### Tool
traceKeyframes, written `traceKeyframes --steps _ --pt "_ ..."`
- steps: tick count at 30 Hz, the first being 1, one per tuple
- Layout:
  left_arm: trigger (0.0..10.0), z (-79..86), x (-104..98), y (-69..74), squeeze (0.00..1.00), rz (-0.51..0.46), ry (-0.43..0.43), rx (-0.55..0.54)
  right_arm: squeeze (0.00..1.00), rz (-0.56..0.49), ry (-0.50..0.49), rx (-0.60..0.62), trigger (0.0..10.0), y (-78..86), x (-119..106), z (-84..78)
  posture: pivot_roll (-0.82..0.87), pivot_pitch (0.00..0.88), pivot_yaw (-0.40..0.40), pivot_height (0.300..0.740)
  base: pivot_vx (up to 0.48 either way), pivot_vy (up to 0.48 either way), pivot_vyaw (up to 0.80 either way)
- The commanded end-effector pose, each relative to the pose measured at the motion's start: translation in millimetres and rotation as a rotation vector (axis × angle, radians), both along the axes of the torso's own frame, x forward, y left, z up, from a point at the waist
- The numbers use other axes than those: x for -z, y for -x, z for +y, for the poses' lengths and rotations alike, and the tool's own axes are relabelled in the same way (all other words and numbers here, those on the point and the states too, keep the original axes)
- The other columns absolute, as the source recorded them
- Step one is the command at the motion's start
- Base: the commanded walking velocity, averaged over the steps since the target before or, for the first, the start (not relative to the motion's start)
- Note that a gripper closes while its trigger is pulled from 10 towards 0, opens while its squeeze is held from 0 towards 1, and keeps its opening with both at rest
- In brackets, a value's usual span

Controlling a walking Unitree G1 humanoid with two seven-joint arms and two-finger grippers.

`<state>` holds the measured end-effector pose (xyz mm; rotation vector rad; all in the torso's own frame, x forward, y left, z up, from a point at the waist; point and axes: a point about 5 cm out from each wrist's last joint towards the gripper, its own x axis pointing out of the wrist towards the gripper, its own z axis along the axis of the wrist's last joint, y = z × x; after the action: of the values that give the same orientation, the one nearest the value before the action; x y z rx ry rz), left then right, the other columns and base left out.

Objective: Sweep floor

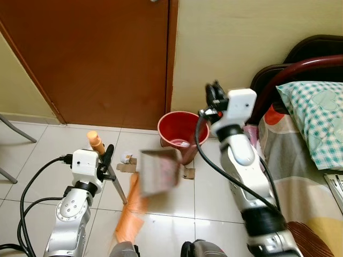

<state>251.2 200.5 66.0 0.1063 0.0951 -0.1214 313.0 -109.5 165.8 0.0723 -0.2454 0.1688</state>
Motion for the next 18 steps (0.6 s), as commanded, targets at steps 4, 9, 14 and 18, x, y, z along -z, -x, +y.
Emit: traceKeyframes --steps 4,9,14,18 --pt "10.0 0.2 6 3.6 0.0 0.066 -0.037 0.017 0.0 0.044 0.036 0.093 10.0 2.8 7 -25.9 0.01 0.1 -0.002 0.74 0.0 0.0 0.0" --pt "10.0 -2.6 1 -0.8 0.0 0.047 -0.032 0.021 0.0 0.093 0.141 0.155 10.0 1.7 19 -41.7 0.0 0.108 0.005 0.74 0.0 0.0 0.0" --pt "10.0 -10.7 -8 -3.3 0.0 0.005 -0.052 0.053 0.0 0.168 0.179 0.228 10.0 1.1 33 -55.9 0.0 0.108 0.002 0.74 0.0 0.0 0.0" --pt "10.0 -15.2 -14 -4.1 0.0 -0.026 -0.052 0.077 0.0 0.195 0.188 0.238 10.0 3.9 39 -58.9 0.0 0.109 0.0 0.74 0.0 0.0 -0.28"
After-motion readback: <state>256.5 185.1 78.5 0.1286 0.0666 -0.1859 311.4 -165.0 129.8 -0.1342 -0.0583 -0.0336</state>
